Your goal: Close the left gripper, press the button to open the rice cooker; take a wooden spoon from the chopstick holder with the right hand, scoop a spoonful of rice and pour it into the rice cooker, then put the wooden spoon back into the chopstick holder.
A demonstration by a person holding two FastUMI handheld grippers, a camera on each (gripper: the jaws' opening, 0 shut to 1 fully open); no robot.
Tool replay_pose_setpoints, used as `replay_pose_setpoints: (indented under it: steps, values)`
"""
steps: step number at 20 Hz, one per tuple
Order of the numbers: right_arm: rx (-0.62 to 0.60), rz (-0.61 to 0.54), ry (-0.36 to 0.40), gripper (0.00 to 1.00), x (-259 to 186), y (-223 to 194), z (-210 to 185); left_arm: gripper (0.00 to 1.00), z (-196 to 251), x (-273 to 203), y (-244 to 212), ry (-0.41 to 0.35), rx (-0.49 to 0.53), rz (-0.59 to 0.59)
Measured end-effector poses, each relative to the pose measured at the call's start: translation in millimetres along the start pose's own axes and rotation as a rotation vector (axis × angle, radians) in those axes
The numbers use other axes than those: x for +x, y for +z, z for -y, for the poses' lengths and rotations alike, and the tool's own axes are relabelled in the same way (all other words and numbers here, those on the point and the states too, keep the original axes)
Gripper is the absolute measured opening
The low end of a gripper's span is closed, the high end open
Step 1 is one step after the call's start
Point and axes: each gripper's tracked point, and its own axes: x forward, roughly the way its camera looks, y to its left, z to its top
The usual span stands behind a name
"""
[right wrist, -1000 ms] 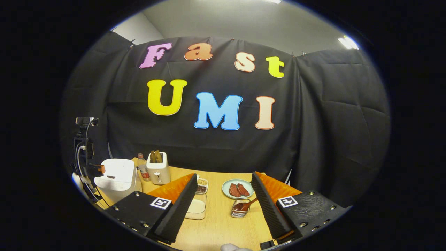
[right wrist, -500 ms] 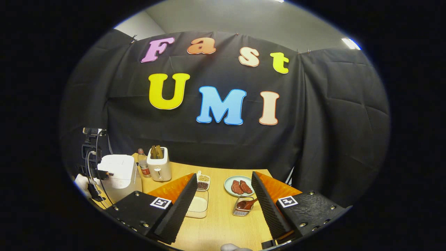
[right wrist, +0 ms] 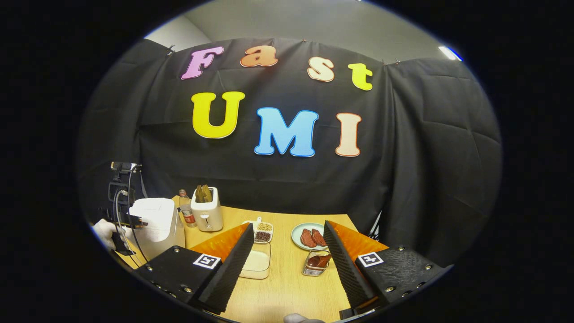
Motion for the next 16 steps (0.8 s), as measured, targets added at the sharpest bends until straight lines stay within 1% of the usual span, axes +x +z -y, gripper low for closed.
replay_pose_setpoints:
  steps: [2,9,12,15,16]
  values:
    - [0.004,-0.005,0.006,0.95,-1,-2,-1,0.09,1,0,0,0.004,0.007,-0.003]
    - [0.035,-0.022,0.018,0.95,-4,-9,0,0.09,-2,0,-2,-0.044,-0.029,-0.008]
    - [0.031,-0.022,0.023,0.95,-6,-10,-1,0.09,0,0,-1,-0.052,-0.033,-0.041]
    - [0.029,-0.013,0.031,0.95,-8,-6,-4,0.09,1,-1,4,-0.029,0.010,0.011]
    - [0.023,-0.007,0.029,0.93,-10,-6,-2,0.08,-2,-2,8,-0.010,0.016,0.052]
